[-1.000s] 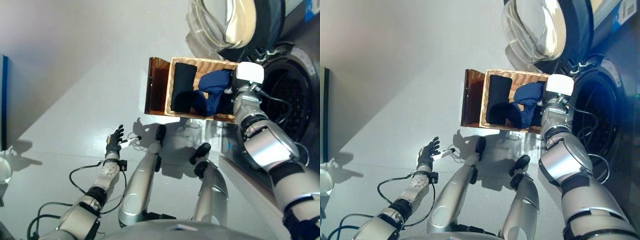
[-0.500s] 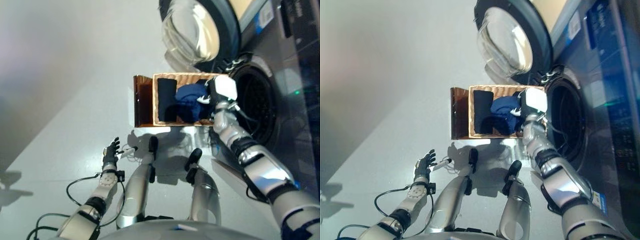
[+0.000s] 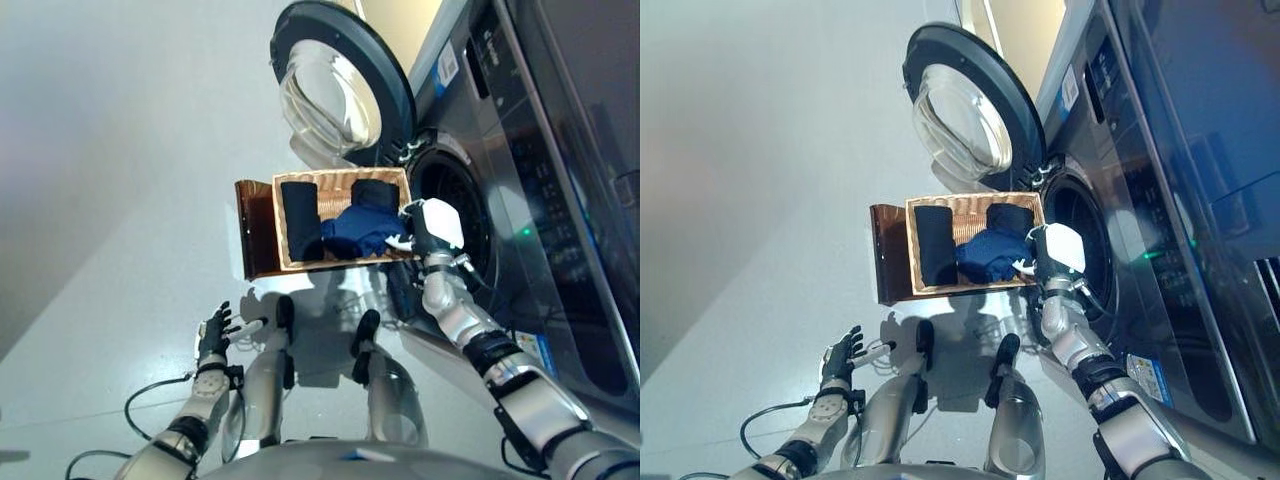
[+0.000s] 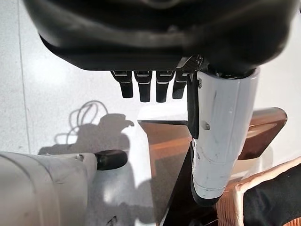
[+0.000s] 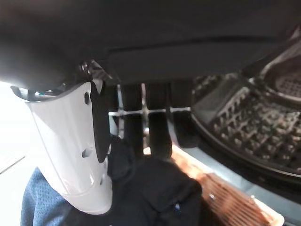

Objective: Pick up the clothes and place them into the washing machine

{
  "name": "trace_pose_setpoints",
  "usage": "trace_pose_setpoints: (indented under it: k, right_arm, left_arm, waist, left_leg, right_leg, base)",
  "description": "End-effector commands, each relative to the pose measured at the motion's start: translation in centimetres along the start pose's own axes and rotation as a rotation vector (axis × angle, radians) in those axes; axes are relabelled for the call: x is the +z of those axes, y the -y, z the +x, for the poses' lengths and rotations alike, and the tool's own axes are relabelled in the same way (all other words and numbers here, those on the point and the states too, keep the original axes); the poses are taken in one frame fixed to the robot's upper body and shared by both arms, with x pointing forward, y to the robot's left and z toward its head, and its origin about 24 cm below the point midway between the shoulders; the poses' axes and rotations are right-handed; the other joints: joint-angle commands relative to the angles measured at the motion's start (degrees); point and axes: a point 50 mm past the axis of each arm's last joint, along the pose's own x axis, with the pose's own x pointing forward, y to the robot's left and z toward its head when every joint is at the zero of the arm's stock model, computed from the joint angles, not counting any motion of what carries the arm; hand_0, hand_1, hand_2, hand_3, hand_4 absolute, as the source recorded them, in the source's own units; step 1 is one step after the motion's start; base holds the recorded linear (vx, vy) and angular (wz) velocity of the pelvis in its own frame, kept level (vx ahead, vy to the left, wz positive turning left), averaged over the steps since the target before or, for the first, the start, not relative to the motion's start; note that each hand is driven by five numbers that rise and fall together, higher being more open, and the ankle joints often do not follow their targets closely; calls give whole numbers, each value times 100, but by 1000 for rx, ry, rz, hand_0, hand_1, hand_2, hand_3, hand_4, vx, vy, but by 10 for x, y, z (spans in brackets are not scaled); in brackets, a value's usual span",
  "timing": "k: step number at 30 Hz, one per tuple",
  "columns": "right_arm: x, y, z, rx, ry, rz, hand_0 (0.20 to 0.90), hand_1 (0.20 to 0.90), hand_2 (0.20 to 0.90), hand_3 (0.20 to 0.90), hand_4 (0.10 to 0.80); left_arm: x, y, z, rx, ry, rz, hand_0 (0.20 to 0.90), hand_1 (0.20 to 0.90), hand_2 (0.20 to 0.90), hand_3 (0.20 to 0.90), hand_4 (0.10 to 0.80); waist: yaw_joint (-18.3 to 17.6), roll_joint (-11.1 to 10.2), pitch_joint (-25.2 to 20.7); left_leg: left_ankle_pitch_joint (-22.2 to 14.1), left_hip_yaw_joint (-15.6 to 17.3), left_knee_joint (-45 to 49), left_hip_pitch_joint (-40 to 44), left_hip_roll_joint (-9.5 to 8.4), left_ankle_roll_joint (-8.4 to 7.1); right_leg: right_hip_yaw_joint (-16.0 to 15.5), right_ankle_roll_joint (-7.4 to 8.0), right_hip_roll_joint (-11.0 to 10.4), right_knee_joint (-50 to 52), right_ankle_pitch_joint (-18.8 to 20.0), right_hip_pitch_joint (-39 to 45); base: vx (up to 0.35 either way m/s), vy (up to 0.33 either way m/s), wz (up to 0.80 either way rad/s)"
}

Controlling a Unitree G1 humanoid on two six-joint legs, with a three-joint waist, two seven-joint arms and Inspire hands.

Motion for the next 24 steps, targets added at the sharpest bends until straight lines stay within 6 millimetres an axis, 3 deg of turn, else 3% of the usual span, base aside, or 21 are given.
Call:
trace_pose_setpoints:
  k: [1, 8, 9, 10, 11, 18, 24]
  right_arm:
    - [27, 18, 9, -130, 97, 195, 200, 200, 200, 200, 300]
    - [10, -10, 0, -86, -191, 807, 200, 200, 200, 200, 300]
    - [7, -15, -1, -81, -244, 928, 200, 200, 200, 200, 300]
    - [0, -25, -5, -107, -364, 1229, 200, 200, 200, 200, 300]
    - [0, -25, -5, -106, -364, 1230, 200, 200, 200, 200, 300]
    - [-9, -45, -7, -246, -581, 1772, 200, 200, 200, 200, 300]
    - [-11, -26, 12, -429, -585, 1980, 200, 200, 200, 200, 300]
  left_arm:
    - [-3, -11, 0, 62, 16, 8, 900, 900, 900, 900, 800]
    - [2, -14, 4, 62, 19, 29, 900, 900, 900, 900, 800]
    - [2, -15, 5, 62, 18, 27, 900, 900, 900, 900, 800]
    - [4, -15, 6, 62, 18, 17, 900, 900, 900, 900, 800]
    - [4, -15, 6, 62, 18, 17, 900, 900, 900, 900, 800]
    - [5, -9, 6, 22, 16, 7, 900, 900, 900, 900, 800]
    - [6, 4, 1, -66, 47, -6, 900, 900, 900, 900, 800]
  waist:
    - [0, -148, -233]
    - [15, -57, -135]
    - [26, -41, -124]
    - [39, 8, -95]
    - [42, 8, -94]
    - [133, 250, -83]
    - [244, 651, -13]
  left_leg:
    - [-217, 148, 247, -160, 6, -425]
    - [-227, 178, 290, -150, 1, -402]
    - [-226, 186, 286, -155, 0, -403]
    - [-245, 212, 304, -159, -8, -403]
    - [-246, 214, 305, -159, -8, -403]
    - [-358, 244, 412, -191, -62, -389]
    - [-408, 274, 490, -281, -166, -348]
  right_leg:
    - [28, 282, -117, -459, 218, 372]
    - [70, 265, -152, -421, 256, 315]
    - [82, 263, -157, -428, 261, 307]
    - [106, 264, -172, -431, 274, 275]
    - [108, 264, -172, -429, 274, 273]
    - [202, 247, -239, -366, 226, 204]
    - [290, 250, -366, -191, 173, 23]
  base:
    - [-21, -3, -5]
    - [-4, -1, -1]
    - [-33, 21, -1]
    - [0, 0, 0]
    - [0, 0, 0]
    - [0, 25, -7]
    - [-17, 67, -5]
